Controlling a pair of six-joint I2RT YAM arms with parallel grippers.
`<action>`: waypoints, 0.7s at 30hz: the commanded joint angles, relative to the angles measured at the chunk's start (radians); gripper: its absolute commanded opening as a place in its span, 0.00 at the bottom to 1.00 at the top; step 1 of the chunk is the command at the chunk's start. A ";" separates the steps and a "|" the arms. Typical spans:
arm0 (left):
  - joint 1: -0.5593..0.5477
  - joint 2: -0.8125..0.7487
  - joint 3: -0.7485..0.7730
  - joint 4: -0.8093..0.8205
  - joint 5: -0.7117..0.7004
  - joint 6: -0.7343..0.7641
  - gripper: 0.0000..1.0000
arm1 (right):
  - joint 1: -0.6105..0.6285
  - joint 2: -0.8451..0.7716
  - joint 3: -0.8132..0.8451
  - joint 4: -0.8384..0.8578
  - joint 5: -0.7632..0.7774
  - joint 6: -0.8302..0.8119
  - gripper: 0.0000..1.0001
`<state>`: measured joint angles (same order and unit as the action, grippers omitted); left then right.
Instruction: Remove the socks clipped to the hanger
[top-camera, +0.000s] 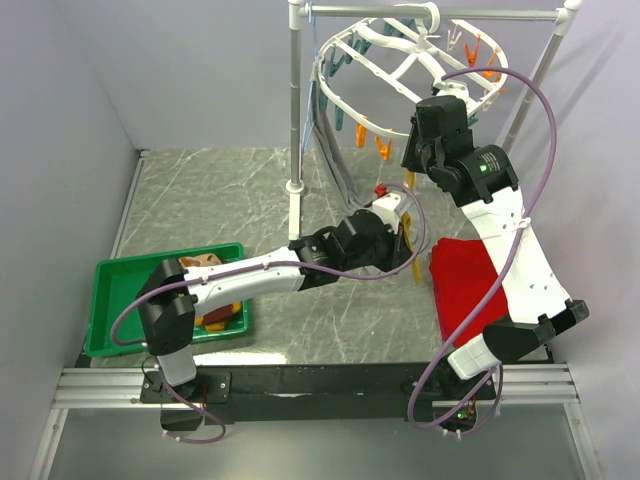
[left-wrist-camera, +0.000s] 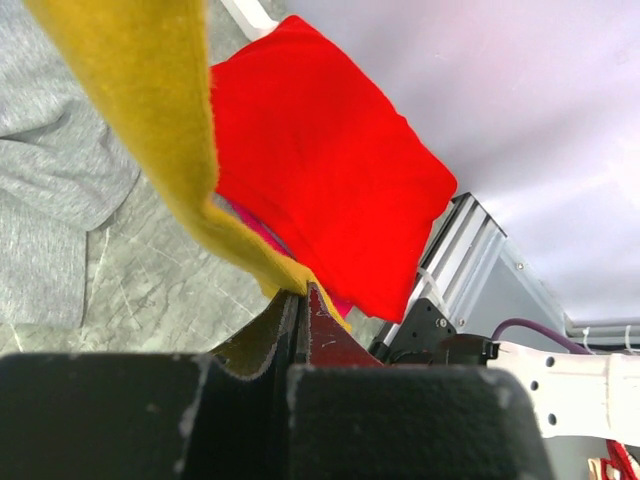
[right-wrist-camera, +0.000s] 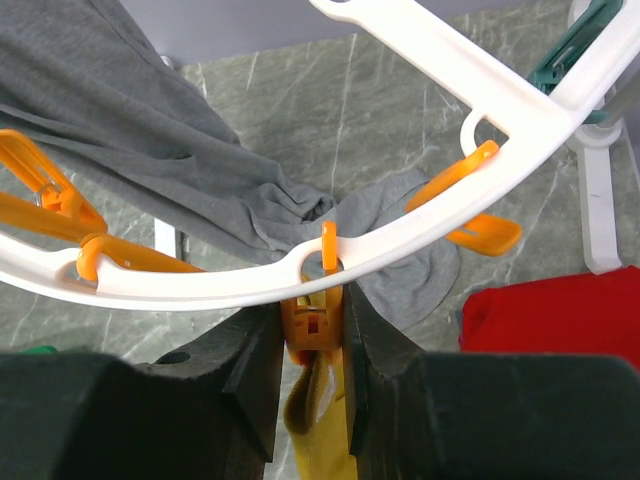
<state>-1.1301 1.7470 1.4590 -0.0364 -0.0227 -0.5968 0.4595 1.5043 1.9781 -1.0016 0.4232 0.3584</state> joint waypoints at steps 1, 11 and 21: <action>-0.008 -0.064 -0.018 0.015 0.027 -0.026 0.01 | -0.016 -0.022 0.018 0.054 -0.012 0.013 0.00; -0.008 -0.127 -0.134 0.029 0.035 -0.043 0.01 | -0.016 -0.046 -0.001 0.078 -0.018 0.016 0.00; -0.010 -0.184 -0.221 0.059 0.076 -0.101 0.01 | -0.021 -0.026 0.007 0.064 -0.046 0.007 0.00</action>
<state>-1.1313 1.6535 1.3037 -0.0185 0.0303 -0.6518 0.4507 1.4879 1.9568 -0.9611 0.3908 0.3687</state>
